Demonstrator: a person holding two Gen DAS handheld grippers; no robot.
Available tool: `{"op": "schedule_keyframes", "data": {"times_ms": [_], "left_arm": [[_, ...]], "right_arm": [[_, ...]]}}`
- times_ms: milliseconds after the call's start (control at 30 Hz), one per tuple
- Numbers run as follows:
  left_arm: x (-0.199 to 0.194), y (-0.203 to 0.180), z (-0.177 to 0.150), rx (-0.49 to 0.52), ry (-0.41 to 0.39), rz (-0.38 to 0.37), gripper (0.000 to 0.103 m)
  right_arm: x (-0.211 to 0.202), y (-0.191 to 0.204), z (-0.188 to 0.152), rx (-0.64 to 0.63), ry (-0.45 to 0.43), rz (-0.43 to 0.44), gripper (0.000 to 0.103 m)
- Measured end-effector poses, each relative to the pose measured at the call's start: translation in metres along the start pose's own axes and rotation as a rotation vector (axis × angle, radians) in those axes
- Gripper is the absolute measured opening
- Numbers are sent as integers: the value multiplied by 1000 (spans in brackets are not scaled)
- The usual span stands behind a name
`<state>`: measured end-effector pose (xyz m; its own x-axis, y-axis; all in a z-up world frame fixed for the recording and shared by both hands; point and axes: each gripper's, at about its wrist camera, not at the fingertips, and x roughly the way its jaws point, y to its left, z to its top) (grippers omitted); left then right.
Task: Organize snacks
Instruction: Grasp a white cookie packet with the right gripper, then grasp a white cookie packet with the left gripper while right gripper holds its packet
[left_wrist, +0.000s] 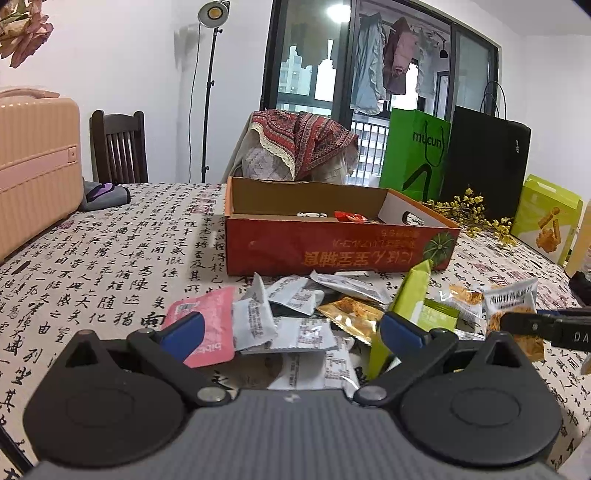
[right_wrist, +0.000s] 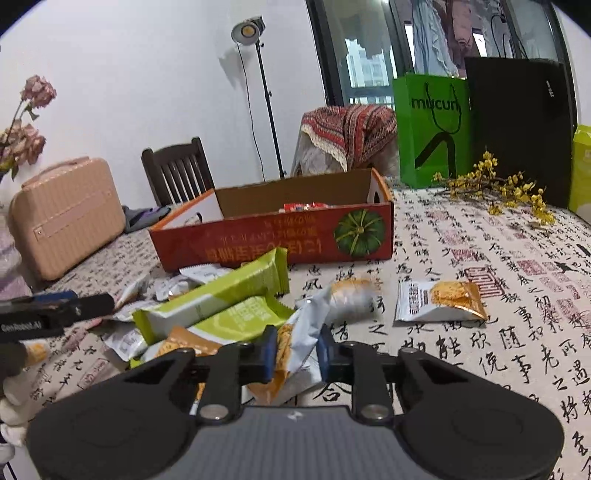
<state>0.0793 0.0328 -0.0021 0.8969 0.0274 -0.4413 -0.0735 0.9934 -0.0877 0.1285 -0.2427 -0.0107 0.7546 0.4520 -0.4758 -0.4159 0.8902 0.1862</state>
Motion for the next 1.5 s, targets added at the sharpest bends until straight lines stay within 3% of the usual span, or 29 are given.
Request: {"op": "schedule_keyframes", "data": {"times_ms": [267,633,1000,1067,1233,1300,1367,1500], "left_arm": [[0,-24,-1,17,33,-19,103],[6,-63,-10,42,115,-71,103],[21,-110,-21,144,156,-27,102],[23,-118,-24,172,165,-15,92],[27,-129,-30,238,164,46,78],[26,-130,-31,249,162,48,67],[24,-130,-30,260,153,45,48],[16,-129,-28,268,132,-3,28]], "right_arm": [[-19,-12,-1,27,-61,6,11],[-33,-33,-12,71,-85,9,11],[-34,-42,-20,89,-88,28,11],[-34,-42,-21,92,-87,32,11],[-33,-43,-23,97,-85,43,11],[-32,-44,-23,97,-82,46,11],[-31,-43,-23,98,-81,48,11],[-31,-41,-22,93,-82,48,11]]}}
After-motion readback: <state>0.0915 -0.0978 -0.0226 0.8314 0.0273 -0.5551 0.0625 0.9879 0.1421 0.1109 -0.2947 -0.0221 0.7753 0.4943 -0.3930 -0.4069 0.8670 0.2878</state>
